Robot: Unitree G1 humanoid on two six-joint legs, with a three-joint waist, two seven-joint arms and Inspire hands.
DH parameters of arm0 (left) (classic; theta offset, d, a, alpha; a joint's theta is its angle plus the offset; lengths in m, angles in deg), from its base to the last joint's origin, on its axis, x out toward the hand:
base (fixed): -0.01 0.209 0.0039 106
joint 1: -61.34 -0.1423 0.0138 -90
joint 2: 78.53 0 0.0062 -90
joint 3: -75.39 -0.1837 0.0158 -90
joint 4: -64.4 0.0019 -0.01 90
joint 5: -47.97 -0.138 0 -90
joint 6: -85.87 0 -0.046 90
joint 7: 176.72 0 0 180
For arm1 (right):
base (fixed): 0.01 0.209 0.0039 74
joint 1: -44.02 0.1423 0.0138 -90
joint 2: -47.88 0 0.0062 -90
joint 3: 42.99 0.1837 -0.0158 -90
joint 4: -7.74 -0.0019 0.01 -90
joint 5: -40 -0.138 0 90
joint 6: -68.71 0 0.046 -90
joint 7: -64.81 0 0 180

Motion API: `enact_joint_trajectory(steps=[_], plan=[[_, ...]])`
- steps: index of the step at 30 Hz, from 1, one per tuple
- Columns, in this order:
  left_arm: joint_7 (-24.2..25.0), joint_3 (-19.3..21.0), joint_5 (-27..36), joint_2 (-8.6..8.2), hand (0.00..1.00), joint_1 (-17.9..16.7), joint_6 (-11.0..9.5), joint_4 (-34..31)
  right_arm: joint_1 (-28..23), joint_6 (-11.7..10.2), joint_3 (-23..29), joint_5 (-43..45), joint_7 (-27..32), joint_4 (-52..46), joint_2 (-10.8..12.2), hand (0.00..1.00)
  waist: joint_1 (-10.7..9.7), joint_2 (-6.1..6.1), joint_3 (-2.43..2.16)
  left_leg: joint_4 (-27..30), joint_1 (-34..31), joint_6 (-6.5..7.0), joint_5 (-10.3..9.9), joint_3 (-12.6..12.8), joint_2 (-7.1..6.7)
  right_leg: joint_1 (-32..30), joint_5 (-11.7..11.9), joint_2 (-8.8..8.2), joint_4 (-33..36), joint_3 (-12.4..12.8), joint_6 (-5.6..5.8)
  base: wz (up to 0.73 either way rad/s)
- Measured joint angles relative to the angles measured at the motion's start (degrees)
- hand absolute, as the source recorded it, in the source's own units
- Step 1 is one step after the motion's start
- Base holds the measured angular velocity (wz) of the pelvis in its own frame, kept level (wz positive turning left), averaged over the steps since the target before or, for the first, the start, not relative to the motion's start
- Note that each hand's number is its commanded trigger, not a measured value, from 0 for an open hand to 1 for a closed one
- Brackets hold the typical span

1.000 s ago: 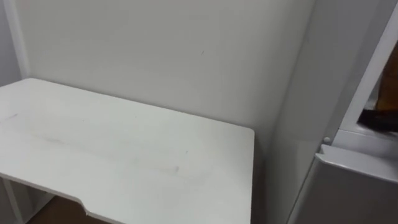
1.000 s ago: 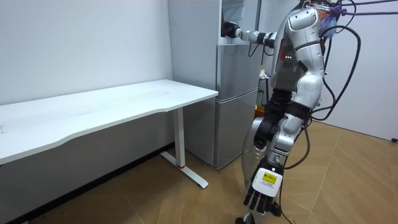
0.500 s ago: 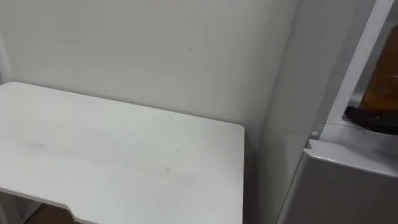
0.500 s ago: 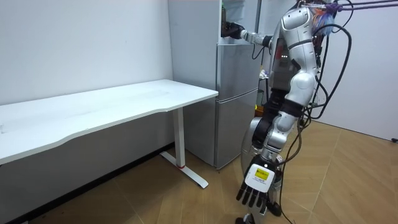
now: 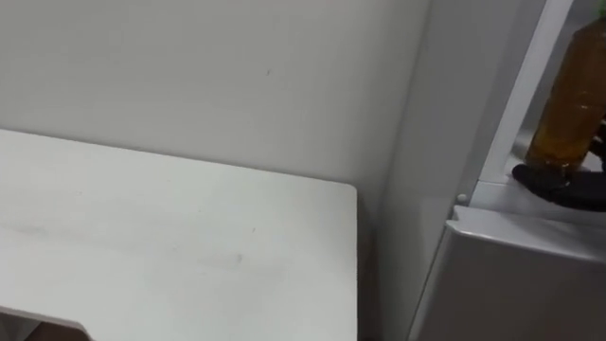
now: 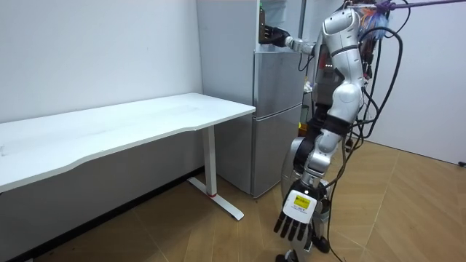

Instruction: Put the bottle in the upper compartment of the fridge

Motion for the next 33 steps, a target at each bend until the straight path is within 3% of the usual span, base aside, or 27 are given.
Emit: enact_joint_trajectory(steps=[2, 6, 9, 15, 21, 31, 33], plan=[[0.0, 0.5, -0.4, -0.73, 0.0, 0.0, 0.0, 0.0, -0.7, 0.0, 1.1, -0.1, 0.0, -1.3, 0.1, 0.0, 0.0, 0.42, 0.03, 0.0, 0.0, 0.05, 0.0, 0.1, -0.06, -0.3, 0.0, -0.1, 0.3, 0.0, 0.09, -0.05], [0.1, 0.5, -0.3, -1.18, 0.0, 0.0, -0.1, 0.1, -0.7, 0.0, 2.1, -0.6, 1.4, -2.2, 0.1, 0.0, -0.3, 1.16, -0.41, 0.0, 0.2, 0.06, 0.0, 0.4, -0.03, -0.5, -0.1, -0.17, 0.9, 0.2, 0.21, -0.04], [0.0, 0.4, -0.3, -1.31, 0.0, 0.0, -0.1, 0.5, -1.0, 0.0, 2.4, -0.8, 2.0, -2.6, 0.7, 0.0, -0.6, 1.22, -0.23, -0.1, 0.8, 0.06, 0.0, 0.6, 0.01, 0.0, -0.1, -0.17, 0.9, 0.3, 0.21, 0.0], [0.0, 0.5, -0.3, -1.44, 0.0, 0.1, -0.1, 0.6, -5.4, -0.1, 5.8, -2.1, 2.4, -7.3, 4.3, 0.0, -0.7, 0.7, -0.19, -0.5, 1.0, 0.1, -0.1, 0.7, -0.08, 0.3, -0.3, -0.26, 0.8, 0.5, 0.29, 0.0], [-0.1, 0.5, -0.7, -2.09, 0.0, 0.1, -0.5, 3.2, -10.0, -0.1, 5.9, -2.2, 3.8, -12.8, 7.6, 0.0, -1.1, 0.53, -0.15, -1.0, 2.0, 0.11, 0.0, 1.7, -0.05, 0.2, -0.3, -0.09, 0.9, 1.8, 0.31, -0.1], [-0.2, 0.3, -2.1, -2.64, 0.0, 0.3, -2.9, 3.3, -12.7, -0.9, 6.2, -1.7, 3.7, -18.9, 9.4, 0.0, -2.0, 1.68, 0.19, -1.1, 1.9, 0.15, -0.1, 3.0, -0.01, -0.9, -0.6, -0.2, 1.9, 3.3, 0.37, -0.06], [0.1, 0.4, -3.2, -2.74, 0.0, 0.3, -3.1, 3.4, -13.3, -1.0, 6.9, -1.6, 3.7, -21.5, 11.3, 0.0, -2.4, 1.71, 0.18, -1.1, 1.8, 0.15, -0.1, 3.0, 0.0, -1.0, -0.7, -0.17, 1.8, 3.3, 0.37, 0.0]])
